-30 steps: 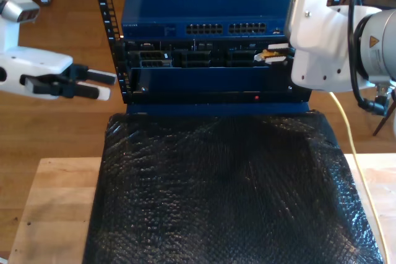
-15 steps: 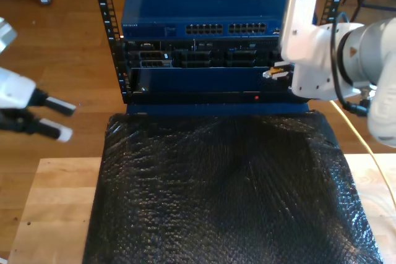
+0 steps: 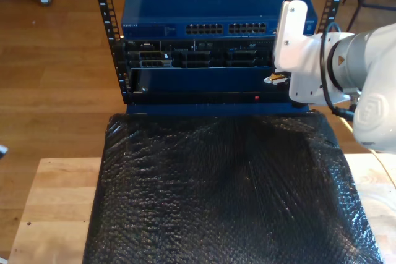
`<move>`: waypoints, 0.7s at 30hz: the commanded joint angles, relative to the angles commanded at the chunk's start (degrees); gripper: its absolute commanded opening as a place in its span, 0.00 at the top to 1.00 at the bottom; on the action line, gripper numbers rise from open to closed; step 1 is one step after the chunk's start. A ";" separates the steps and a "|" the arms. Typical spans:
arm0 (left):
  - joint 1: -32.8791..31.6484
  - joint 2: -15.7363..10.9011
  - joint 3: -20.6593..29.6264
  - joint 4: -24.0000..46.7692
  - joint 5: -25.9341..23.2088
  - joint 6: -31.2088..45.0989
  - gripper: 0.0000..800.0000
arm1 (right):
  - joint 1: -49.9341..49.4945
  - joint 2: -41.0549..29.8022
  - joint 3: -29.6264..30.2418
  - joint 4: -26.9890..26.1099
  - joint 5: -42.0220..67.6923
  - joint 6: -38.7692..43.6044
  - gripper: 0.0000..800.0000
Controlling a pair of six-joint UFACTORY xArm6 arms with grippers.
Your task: Grab the cable and plug it in
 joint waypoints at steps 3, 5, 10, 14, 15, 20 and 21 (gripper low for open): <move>3.87 -0.09 2.02 3.87 -0.09 6.33 0.00 | 0.09 1.05 0.79 -1.49 -1.32 0.26 1.00; 5.89 -0.44 3.78 6.42 -0.09 12.57 0.01 | 0.18 1.58 1.23 -1.67 -2.29 0.26 1.00; 12.04 -0.53 7.74 10.02 -0.26 23.91 0.00 | 0.18 3.60 1.76 -1.67 -3.60 0.18 1.00; 16.79 -0.62 10.64 13.27 -0.18 30.33 0.00 | 0.18 4.75 2.02 -1.93 -4.13 0.18 1.00; 18.02 -0.62 11.60 13.80 -0.26 32.00 0.00 | 0.18 4.92 2.29 -2.02 -4.13 0.18 1.00; 23.03 -0.62 14.86 15.03 -0.53 39.91 0.00 | 0.18 6.59 2.55 -2.02 -4.92 0.09 1.00; 23.65 -0.62 15.21 15.47 -0.53 40.70 0.00 | 0.18 6.95 2.55 -2.02 -5.27 0.00 1.00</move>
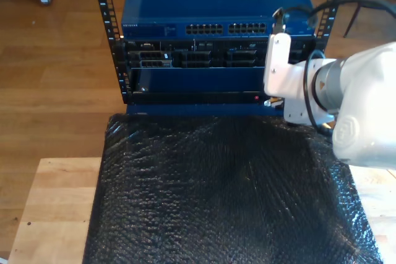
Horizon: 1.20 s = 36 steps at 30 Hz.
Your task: Grab the cable and plug it in
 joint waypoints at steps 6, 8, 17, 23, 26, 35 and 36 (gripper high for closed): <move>0.53 -2.46 3.69 3.60 -2.81 2.11 0.00 | 0.00 1.23 0.26 0.00 -0.62 0.09 1.00; 0.53 -3.78 5.54 5.01 -5.80 3.43 0.00 | 0.00 1.49 0.44 -0.09 -1.49 0.09 1.00; 0.62 -10.11 16.09 9.93 -15.91 7.56 0.00 | 0.00 2.20 1.41 -0.26 -2.29 0.00 1.00; 0.62 -11.34 19.87 10.55 -20.84 7.65 0.00 | 0.00 2.29 1.67 -0.35 -2.29 0.00 1.00; 0.62 -11.52 20.92 11.78 -22.42 8.62 0.00 | 0.00 2.29 1.93 -0.35 -2.37 0.00 1.00; 2.37 -12.57 23.12 11.96 -23.21 21.10 0.00 | 0.09 3.25 1.93 -0.35 -3.60 0.00 1.00; 2.55 -12.57 23.47 11.96 -23.56 21.80 0.00 | 0.09 3.25 1.93 -0.35 -3.60 0.00 1.00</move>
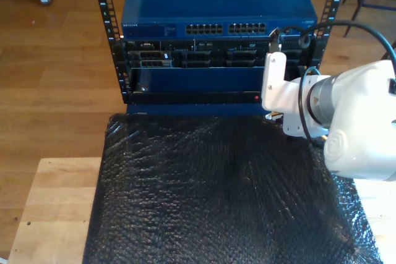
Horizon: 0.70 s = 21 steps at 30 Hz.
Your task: Grab the cable and plug it in
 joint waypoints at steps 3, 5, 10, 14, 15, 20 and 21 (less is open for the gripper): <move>0.97 0.00 0.97 0.00 -2.37 0.09 0.00 | 0.00 0.00 0.09 0.00 0.00 0.00 1.00; 1.76 0.00 3.34 0.00 -4.57 0.00 0.00 | -0.09 0.00 0.18 0.00 -0.09 0.00 1.00; 2.90 -0.09 6.59 -0.18 -11.52 0.26 0.00 | -0.09 0.09 0.18 0.00 -0.18 0.09 1.00; 4.22 -0.18 8.97 -0.35 -15.21 0.53 0.00 | -0.09 0.00 0.26 0.09 -1.85 0.09 1.00; 4.66 -0.18 9.23 -0.35 -16.00 0.53 0.00 | -0.09 0.00 0.44 0.09 -2.64 0.00 1.00; 5.80 0.35 10.99 -0.35 -19.69 0.53 0.00 | -0.09 0.00 1.58 0.09 -4.75 0.09 1.00; 5.80 0.35 11.78 -0.35 -20.57 0.53 0.00 | -0.09 0.00 1.58 0.09 -4.75 0.09 1.00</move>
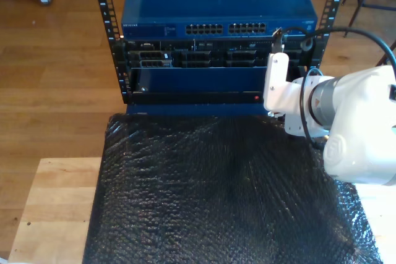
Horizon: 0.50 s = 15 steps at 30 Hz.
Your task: Grab the cable and plug it in
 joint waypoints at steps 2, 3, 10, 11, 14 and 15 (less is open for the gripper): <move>0.09 0.00 1.14 0.00 -2.11 -0.09 0.00 | 0.00 0.00 0.18 0.09 -0.35 0.00 1.00; 0.09 0.00 1.41 -0.09 -2.90 -0.09 0.00 | 0.00 -0.09 0.35 0.09 -0.97 0.00 1.00; 0.18 0.00 1.58 -0.09 -3.60 -0.18 0.00 | 0.26 0.44 0.00 0.09 -6.51 -0.18 1.00; 0.18 0.00 1.58 -0.09 -3.60 -0.18 0.00 | 0.26 1.05 -0.18 0.09 -6.68 -0.18 1.00; 0.18 0.00 1.58 -0.18 -3.60 -0.18 0.00 | 0.26 3.34 -2.11 0.18 -8.26 -0.18 1.00; 0.18 0.00 1.58 -0.09 -3.60 -0.18 0.00 | 0.26 4.13 -2.46 0.18 -9.05 -0.09 1.00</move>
